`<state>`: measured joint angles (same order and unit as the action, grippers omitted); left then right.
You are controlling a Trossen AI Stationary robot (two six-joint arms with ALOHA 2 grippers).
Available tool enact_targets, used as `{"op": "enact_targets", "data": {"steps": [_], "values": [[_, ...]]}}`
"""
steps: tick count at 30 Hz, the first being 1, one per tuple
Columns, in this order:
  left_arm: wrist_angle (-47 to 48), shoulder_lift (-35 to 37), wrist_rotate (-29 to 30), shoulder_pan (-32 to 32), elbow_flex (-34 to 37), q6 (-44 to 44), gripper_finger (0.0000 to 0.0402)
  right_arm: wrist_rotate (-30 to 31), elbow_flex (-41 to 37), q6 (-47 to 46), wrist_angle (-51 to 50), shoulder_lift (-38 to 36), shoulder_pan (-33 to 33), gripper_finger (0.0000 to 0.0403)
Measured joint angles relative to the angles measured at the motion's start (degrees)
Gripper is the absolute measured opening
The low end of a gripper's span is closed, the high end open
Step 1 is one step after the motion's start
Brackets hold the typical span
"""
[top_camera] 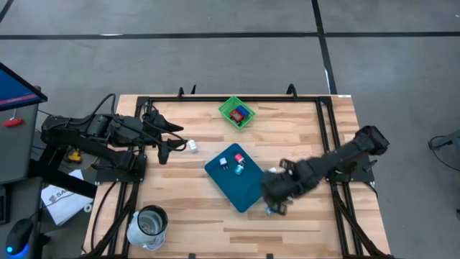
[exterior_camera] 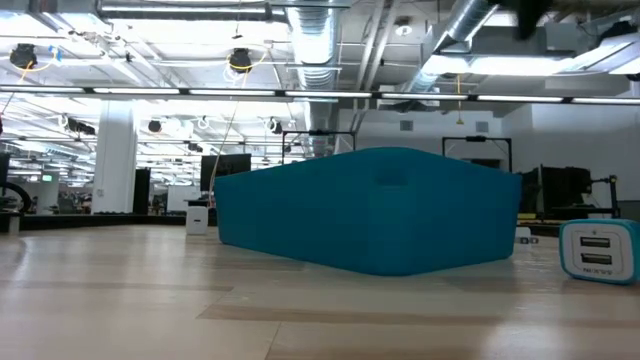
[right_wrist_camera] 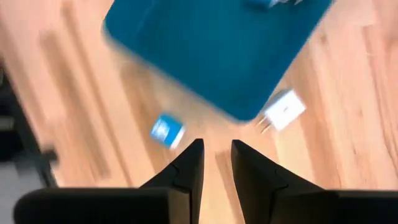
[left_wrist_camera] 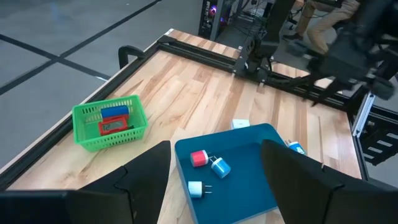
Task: Pick & Place Office items
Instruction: Put the blue charger adapter into the blue bin
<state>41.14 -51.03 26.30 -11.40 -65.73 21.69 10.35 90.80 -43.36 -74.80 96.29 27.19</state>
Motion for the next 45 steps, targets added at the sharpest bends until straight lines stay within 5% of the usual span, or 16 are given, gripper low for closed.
{"op": "enact_targets", "data": {"steps": [6, 12, 18, 25, 29, 38, 45], "values": [[-1.6, 0.0, 0.0, 0.0, 0.9, -1.2, 0.0246, 1.9, 0.0, 7.2, -1.9, 1.5, 7.7, 0.0074], [-6.1, 0.0, -2.2, 0.0, 4.1, -1.8, 0.0246, -0.4, 0.0, 15.0, -0.1, 7.1, 7.2, 0.0092], [-8.5, 0.0, -2.4, -1.7, 6.8, 1.4, 0.0246, -9.8, 0.0, 17.5, -1.3, 12.5, 3.7, 0.0180], [-9.8, 0.0, -2.2, -3.9, 8.6, 3.9, 0.0246, -7.6, 0.0, 28.0, 5.6, 12.1, 6.4, 0.0275], [-10.2, 0.0, -2.1, -4.1, 8.7, 4.3, 0.0246, -7.5, -1.8, 34.3, 13.1, 12.1, 9.0, 0.0281], [-11.8, 0.0, -1.8, -4.1, 8.7, 4.5, 0.0246, -1.0, -11.2, 36.5, 22.3, 12.1, 9.8, 0.0281], [-11.7, 0.0, -1.9, -4.1, 8.7, 6.2, 0.0246, -1.3, -16.6, 36.3, 27.6, 12.1, 9.3, 0.0281]]}}
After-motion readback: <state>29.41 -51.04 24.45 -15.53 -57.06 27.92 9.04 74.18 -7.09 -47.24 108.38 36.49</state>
